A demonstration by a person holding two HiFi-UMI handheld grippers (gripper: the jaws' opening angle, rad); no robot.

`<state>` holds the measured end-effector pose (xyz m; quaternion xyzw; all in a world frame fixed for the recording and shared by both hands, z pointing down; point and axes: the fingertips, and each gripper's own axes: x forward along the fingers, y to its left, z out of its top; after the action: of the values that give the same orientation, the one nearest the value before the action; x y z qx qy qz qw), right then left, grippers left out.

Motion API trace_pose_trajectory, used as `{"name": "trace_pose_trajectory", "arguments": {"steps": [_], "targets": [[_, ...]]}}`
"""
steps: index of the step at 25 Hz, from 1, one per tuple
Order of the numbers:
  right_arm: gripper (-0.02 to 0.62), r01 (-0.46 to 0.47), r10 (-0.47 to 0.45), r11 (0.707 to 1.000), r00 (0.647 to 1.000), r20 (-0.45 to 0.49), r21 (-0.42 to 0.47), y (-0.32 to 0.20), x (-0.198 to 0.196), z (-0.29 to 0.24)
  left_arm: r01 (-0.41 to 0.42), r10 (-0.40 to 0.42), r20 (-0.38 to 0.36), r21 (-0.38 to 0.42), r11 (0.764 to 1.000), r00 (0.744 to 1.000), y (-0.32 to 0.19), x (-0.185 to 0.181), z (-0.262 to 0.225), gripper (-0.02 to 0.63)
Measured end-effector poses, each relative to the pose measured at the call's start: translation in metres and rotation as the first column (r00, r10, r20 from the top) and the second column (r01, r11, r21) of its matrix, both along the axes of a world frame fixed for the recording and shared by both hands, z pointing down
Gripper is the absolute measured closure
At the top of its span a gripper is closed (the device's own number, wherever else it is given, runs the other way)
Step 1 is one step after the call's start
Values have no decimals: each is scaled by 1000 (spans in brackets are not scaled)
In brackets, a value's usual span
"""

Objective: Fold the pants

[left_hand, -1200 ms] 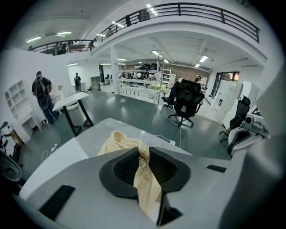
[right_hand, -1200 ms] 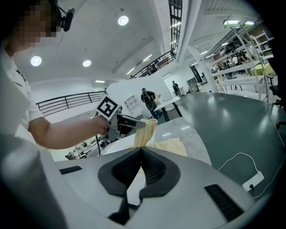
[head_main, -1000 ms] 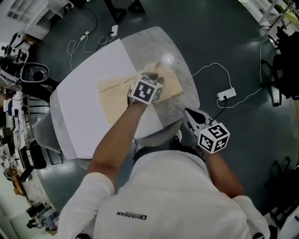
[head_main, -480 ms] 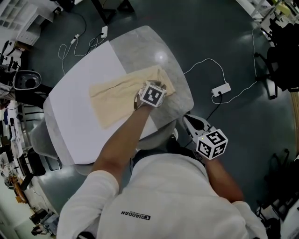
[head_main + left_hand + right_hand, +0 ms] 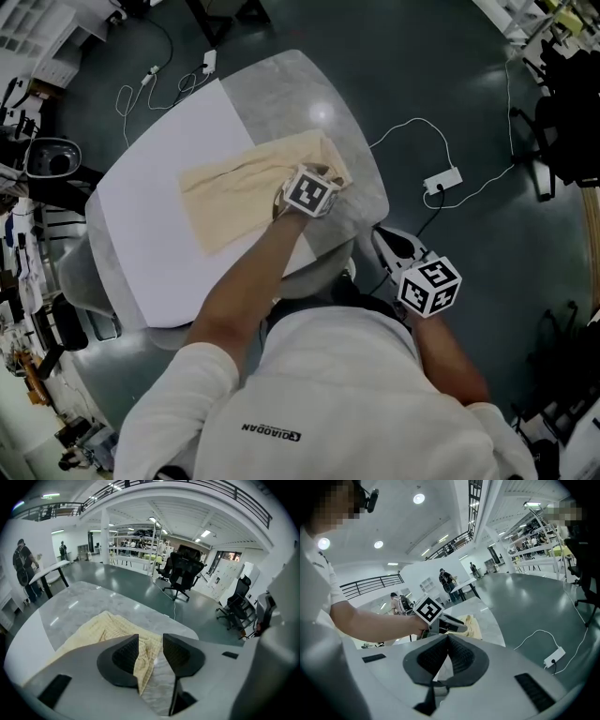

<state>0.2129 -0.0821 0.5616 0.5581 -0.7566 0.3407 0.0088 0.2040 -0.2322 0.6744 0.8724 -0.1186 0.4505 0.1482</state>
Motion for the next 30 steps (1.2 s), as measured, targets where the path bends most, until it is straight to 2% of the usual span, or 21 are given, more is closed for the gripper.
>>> {"name": "trace_pose_trajectory", "arguments": {"steps": [4,8,11,18,24,26,30], "targets": [[575,27,-27,999,1000,-3,22,-8,-7,-8,47,-47,-23,-3,999,999,2,-15,-26,428],[575,67,-66,996,998,-12,53,-19,-18,-19,112,-112,-102,-2,994,988,1,-33,-58,442],[575,107,-105,992,994,-24,74,-29,-33,-30,181,-178,-176,0,983,968,1,-58,-89,471],[575,204,-199,971,979,-49,127,-45,-69,-55,343,-329,-325,-15,939,887,15,-124,-146,541],[575,325,-317,933,946,-73,153,-52,-112,-70,448,-406,-423,1,894,810,32,-189,-177,563],[575,363,-354,919,932,-82,155,-53,-126,-71,492,-441,-424,13,871,791,36,-215,-178,569],[575,419,-409,898,908,-93,137,-57,-160,-69,593,-541,-400,11,805,740,38,-278,-169,574]]}}
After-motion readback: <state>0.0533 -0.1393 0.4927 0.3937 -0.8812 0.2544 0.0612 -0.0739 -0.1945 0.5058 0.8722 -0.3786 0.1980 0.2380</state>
